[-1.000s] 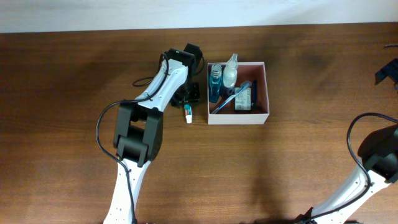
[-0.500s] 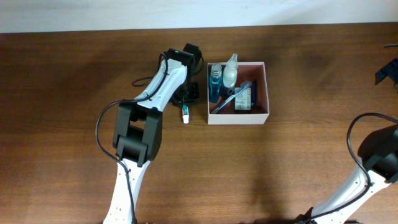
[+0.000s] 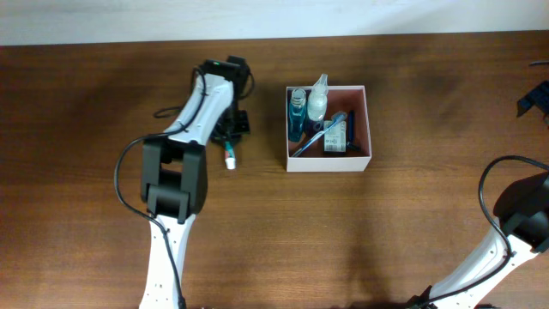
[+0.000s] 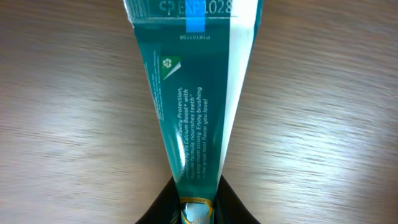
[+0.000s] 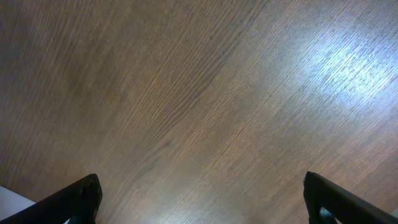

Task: Pack container
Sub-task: 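Lift the toothpaste tube and carry it over the pink box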

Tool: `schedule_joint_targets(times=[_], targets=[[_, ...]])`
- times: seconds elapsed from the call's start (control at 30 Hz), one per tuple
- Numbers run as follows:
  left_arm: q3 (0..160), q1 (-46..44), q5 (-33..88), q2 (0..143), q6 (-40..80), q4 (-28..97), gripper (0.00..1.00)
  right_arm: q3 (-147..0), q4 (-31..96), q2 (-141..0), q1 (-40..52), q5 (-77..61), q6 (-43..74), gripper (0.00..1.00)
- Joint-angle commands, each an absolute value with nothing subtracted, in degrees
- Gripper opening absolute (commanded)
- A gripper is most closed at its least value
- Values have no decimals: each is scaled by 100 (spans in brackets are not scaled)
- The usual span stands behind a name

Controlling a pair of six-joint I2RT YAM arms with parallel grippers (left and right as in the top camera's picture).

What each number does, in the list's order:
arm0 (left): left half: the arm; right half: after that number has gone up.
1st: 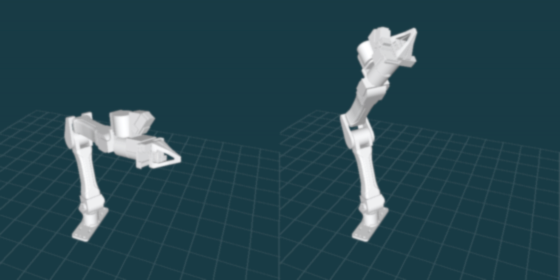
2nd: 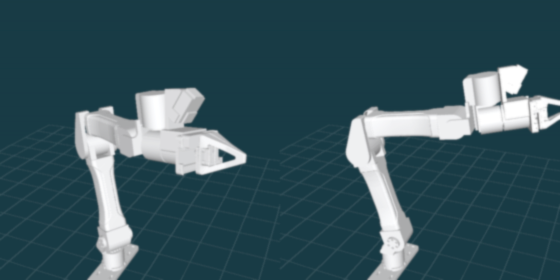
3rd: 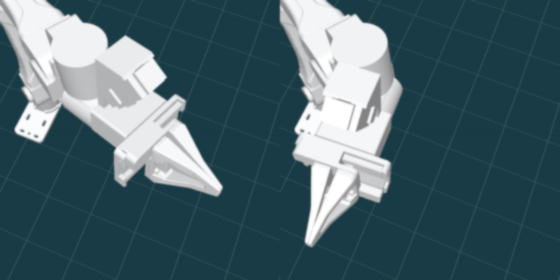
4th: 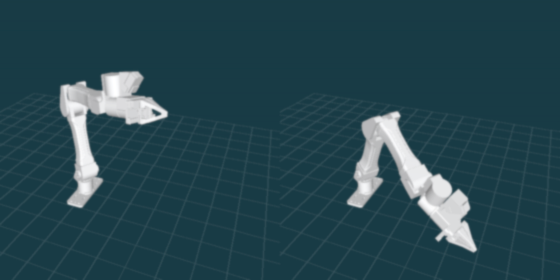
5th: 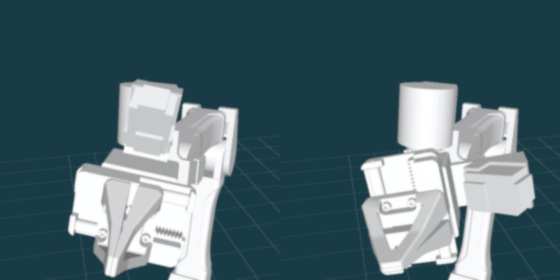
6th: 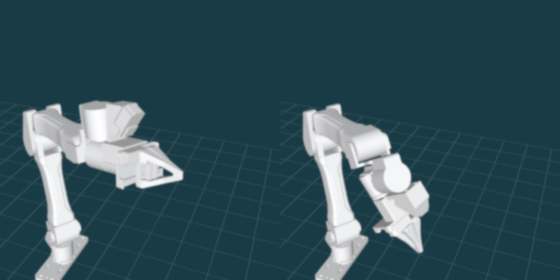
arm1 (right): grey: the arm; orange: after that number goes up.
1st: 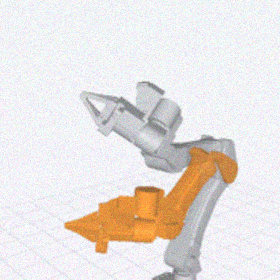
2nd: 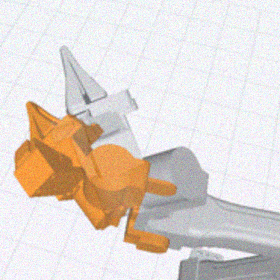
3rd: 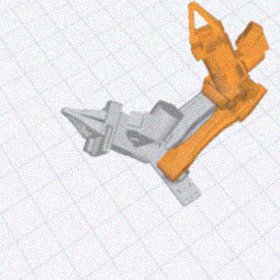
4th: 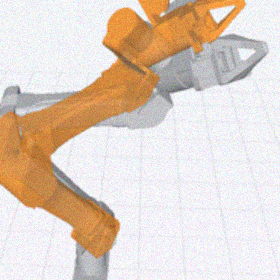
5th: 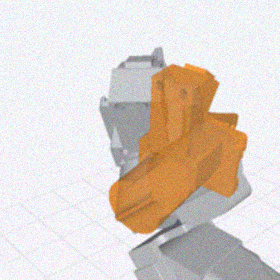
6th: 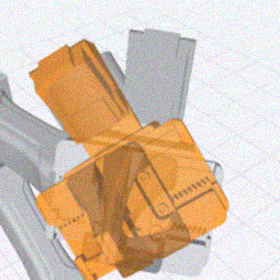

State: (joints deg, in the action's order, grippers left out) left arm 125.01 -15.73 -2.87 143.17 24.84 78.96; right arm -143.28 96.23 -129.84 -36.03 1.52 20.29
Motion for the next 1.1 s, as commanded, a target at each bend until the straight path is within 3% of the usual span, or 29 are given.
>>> schedule_joint_targets(times=[0.0,0.4,0.6,1.07], targets=[[13141,-1402,-650,14344,2255,8088,16,-14302,9625,-13034,-3607,239,1973,99],[16396,-1337,-635,14344,2220,9448,17,-14302,9625,-13034,-3607,239,1973,99],[17941,-1511,-32,14271,2025,9668,17,-14302,9625,-13034,-3607,239,1975,99],[17983,-3063,-62,13963,1835,9349,18,-14302,9625,-13034,-3607,239,1975,99]])
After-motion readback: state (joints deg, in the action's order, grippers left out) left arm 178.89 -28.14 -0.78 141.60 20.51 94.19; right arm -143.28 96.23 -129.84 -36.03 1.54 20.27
